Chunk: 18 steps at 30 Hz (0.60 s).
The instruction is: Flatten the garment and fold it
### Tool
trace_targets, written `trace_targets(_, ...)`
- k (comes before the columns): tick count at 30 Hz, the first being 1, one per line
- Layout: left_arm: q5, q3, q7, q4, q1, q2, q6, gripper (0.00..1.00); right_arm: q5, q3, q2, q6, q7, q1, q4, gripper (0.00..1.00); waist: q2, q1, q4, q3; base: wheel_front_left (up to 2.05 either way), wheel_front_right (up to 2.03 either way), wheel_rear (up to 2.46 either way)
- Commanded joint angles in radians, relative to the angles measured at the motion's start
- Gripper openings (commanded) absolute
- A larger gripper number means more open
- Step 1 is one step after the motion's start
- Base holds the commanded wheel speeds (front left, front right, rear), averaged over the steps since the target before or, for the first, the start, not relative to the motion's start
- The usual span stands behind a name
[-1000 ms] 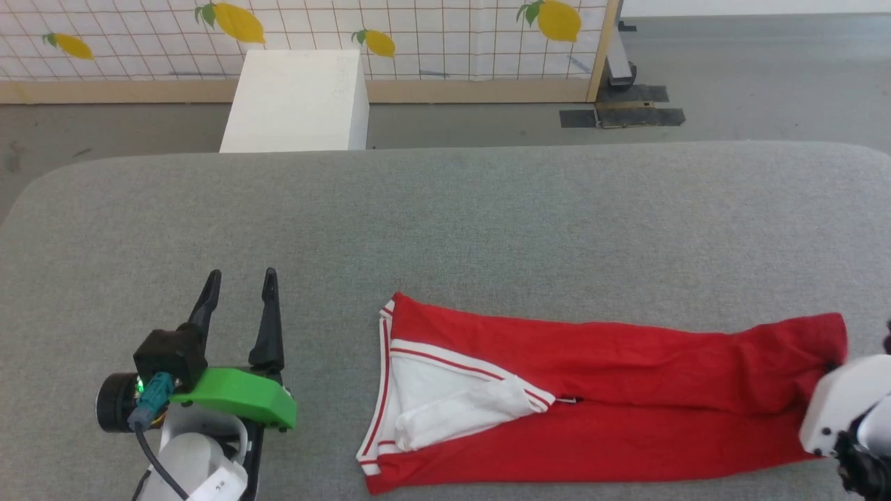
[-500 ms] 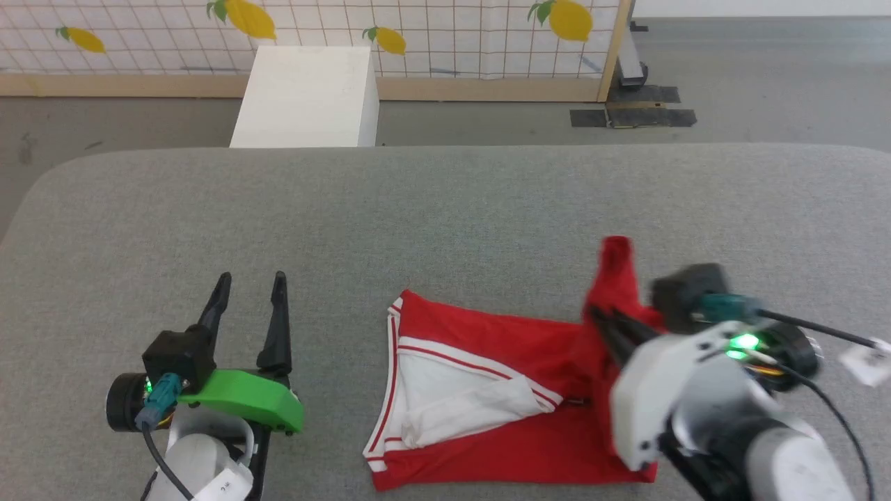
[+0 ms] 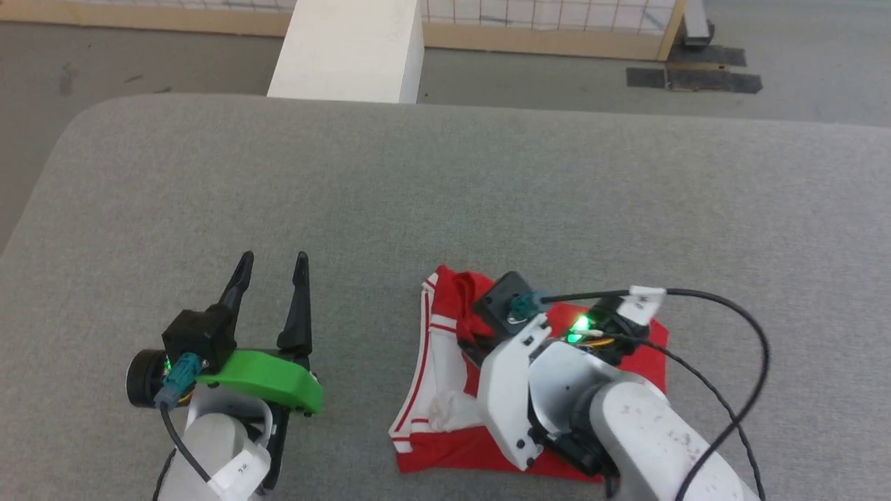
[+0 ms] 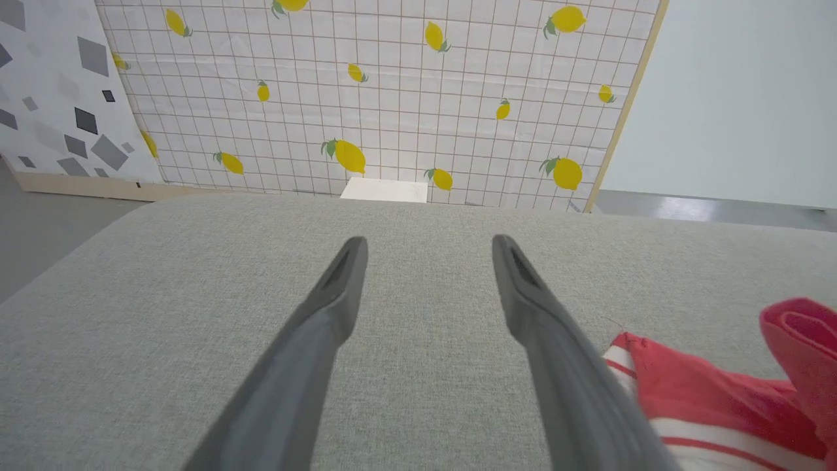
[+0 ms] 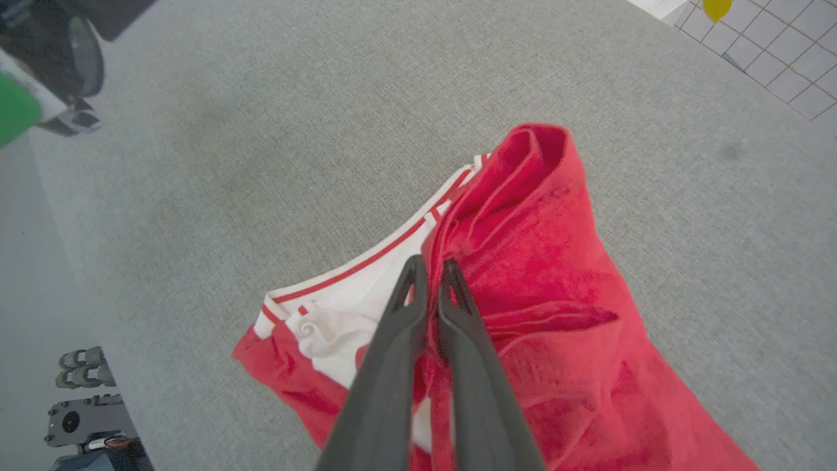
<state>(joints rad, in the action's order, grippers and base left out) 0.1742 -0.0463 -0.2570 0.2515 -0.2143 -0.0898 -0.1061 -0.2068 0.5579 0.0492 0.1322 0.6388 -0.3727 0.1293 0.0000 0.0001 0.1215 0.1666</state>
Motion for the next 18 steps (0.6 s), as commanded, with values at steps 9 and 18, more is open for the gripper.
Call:
trace_targets(9, -0.011, 0.013, -0.005, 0.008, -0.027, 0.017, -0.011, 1.0, -0.151, 0.063, 0.001, -0.002, -0.058, -0.05, 0.134, 1.0, 0.0, -0.0001, 0.018, 0.028, 0.0, 0.0, 0.0)
trace_targets(18, -0.023, 0.044, -0.005, 0.007, 0.005, 0.015, -0.013, 1.0, -0.283, -0.141, 0.001, -0.002, -0.423, 0.065, -0.102, 1.0, 0.0, -0.0001, -0.042, -0.031, 0.0, 0.0, 0.0)
